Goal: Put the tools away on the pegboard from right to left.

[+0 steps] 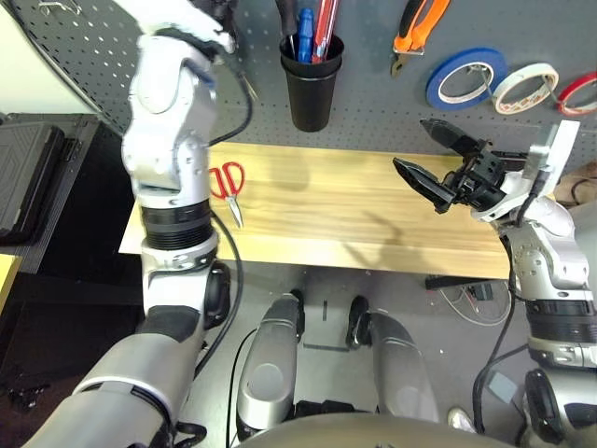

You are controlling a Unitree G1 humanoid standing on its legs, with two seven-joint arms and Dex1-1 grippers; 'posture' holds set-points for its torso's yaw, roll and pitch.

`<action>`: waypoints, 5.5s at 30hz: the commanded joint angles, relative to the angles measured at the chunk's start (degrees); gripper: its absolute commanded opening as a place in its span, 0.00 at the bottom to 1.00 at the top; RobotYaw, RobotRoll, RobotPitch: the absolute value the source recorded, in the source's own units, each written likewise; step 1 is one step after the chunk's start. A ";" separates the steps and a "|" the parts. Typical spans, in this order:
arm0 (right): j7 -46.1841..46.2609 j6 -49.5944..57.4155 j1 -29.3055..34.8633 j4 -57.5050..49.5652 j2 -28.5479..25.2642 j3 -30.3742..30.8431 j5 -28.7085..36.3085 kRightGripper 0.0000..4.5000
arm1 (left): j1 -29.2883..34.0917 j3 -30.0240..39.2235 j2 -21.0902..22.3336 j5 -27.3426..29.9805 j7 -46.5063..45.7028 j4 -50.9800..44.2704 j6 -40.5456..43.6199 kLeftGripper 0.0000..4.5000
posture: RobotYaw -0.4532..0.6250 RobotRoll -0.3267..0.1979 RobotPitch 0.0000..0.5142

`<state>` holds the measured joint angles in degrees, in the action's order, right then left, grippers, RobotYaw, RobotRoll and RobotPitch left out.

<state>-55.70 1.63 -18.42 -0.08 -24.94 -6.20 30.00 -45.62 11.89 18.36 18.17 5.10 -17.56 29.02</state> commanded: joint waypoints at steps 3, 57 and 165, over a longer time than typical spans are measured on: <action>0.52 1.06 2.26 1.10 -0.50 5.25 -5.65 1.00 | 13.74 -0.21 3.72 4.01 3.11 -13.80 10.07 0.99 | 0.69 0.62 0.56; 12.81 -0.41 -1.18 14.21 11.66 21.53 -28.51 1.00 | 10.80 -0.82 -2.14 -17.56 -15.93 54.14 -11.48 0.99 | 0.66 0.62 0.83; 13.77 -5.00 2.25 6.28 12.29 20.89 -24.58 1.00 | 4.38 2.57 -0.15 -14.83 -17.12 71.26 -22.56 1.00 | 0.61 0.62 0.84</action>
<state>-41.89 -4.14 -17.93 7.58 -12.24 14.09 5.64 -41.78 14.64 18.17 4.06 -11.52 51.68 6.81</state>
